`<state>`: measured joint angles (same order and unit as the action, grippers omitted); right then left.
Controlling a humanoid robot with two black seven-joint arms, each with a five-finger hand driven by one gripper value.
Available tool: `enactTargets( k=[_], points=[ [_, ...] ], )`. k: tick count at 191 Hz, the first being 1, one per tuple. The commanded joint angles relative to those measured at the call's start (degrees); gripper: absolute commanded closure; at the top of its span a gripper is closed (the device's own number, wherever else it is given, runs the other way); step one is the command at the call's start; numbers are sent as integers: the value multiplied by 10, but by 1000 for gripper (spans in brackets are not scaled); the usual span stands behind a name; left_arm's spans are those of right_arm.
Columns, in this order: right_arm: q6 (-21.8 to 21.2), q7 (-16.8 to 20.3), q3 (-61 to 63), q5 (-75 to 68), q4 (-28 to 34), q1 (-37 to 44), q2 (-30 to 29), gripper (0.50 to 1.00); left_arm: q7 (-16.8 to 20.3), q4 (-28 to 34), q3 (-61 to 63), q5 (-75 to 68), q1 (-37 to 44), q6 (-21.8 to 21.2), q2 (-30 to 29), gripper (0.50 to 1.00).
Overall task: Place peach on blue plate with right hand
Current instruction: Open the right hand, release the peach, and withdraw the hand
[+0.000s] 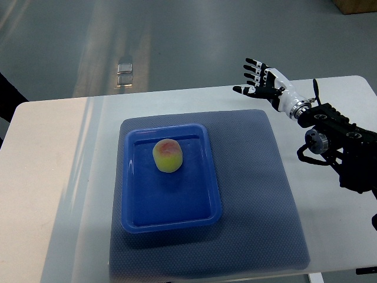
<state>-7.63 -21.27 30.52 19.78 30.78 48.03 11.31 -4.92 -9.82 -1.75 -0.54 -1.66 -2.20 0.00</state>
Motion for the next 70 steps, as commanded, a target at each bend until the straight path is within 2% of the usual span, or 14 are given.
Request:
enactTargets(
  k=[1, 31, 70],
  points=[
    [2, 0, 7, -62, 1, -22, 4, 574, 0, 2, 0, 0, 0, 0, 0, 500],
    [-8, -1, 20, -123, 1, -43, 2, 572, 0, 3, 0, 0, 0, 0, 0, 500],
    [-11, -1, 20, -124, 3, -47, 0, 572, 0, 3, 0, -1, 0, 0, 0, 500]
  ],
)
